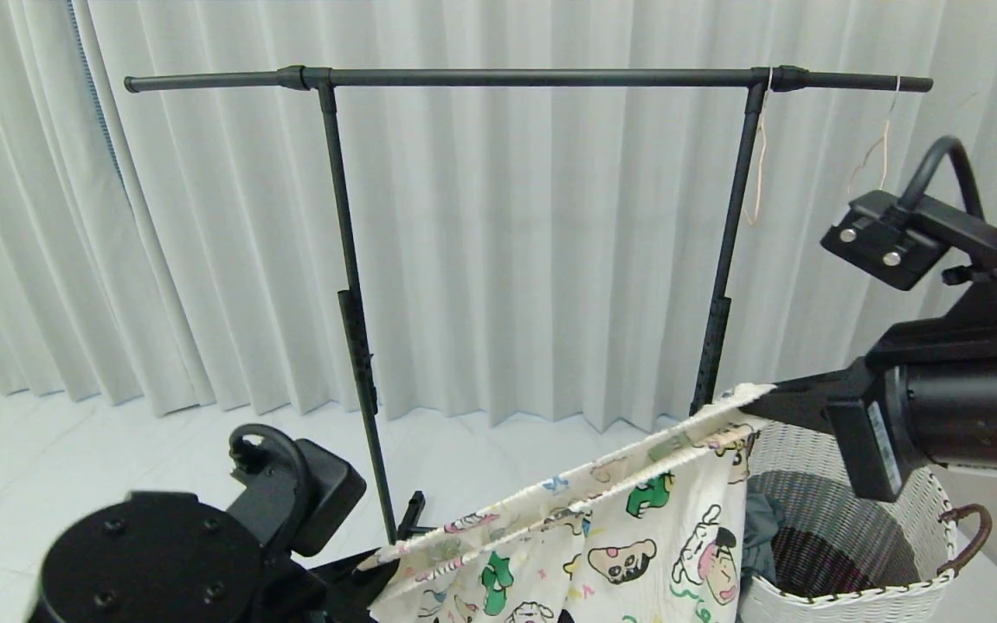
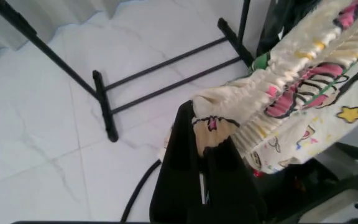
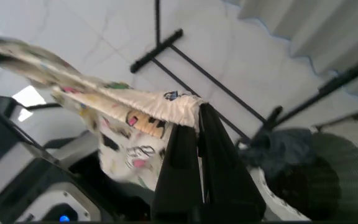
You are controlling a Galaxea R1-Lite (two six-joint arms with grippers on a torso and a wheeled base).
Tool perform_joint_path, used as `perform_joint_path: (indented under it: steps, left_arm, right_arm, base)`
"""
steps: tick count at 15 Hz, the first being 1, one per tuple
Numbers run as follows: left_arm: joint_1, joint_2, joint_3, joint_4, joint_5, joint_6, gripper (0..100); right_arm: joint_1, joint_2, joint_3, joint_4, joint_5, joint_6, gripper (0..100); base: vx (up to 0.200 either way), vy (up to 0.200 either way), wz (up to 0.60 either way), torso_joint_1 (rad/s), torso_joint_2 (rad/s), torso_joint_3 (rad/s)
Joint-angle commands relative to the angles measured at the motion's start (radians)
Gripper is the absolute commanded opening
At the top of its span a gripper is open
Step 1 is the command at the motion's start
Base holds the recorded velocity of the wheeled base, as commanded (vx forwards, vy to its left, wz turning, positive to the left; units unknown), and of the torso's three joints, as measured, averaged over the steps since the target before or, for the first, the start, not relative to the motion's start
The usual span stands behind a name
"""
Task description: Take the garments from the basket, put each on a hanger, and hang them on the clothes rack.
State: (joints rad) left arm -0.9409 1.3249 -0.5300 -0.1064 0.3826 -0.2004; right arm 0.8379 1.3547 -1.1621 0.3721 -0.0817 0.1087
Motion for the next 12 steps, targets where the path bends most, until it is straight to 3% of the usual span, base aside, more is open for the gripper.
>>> perform_joint_path:
  steps: [1,4,7,9,12]
  left_arm:
    - [0.002,-0.079,-0.266,0.26,-0.002,0.001,0]
    - [0.002,-0.009,-0.558,0.387,-0.002,0.001,0]
    - [0.002,0.059,-0.805,0.501,-0.001,0.03,0]
    - [0.002,0.091,-0.909,0.533,-0.001,0.055,0]
    - [-0.006,0.091,-0.935,0.537,-0.001,0.119,0]
  right_arm:
    - [-0.054,-0.091,0.052,0.019,-0.001,-0.021,0]
    - [-0.068,-0.111,0.044,0.014,-0.013,-0.034,0]
    - [-0.129,-0.098,-0.06,0.014,-0.016,-0.1,0]
    - [-0.155,-0.069,-0.179,0.018,-0.013,-0.147,0]
    - [-0.152,-0.04,-0.295,0.024,-0.012,-0.158,0]
  base:
    - [0.0,0.0,0.0,0.0,0.0,0.0]
    - [0.0,0.0,0.0,0.0,0.0,0.0]
    - [0.0,0.0,0.0,0.0,0.0,0.0]
    - [0.0,0.0,0.0,0.0,0.0,0.0]
    - [0.0,0.0,0.0,0.0,0.0,0.0]
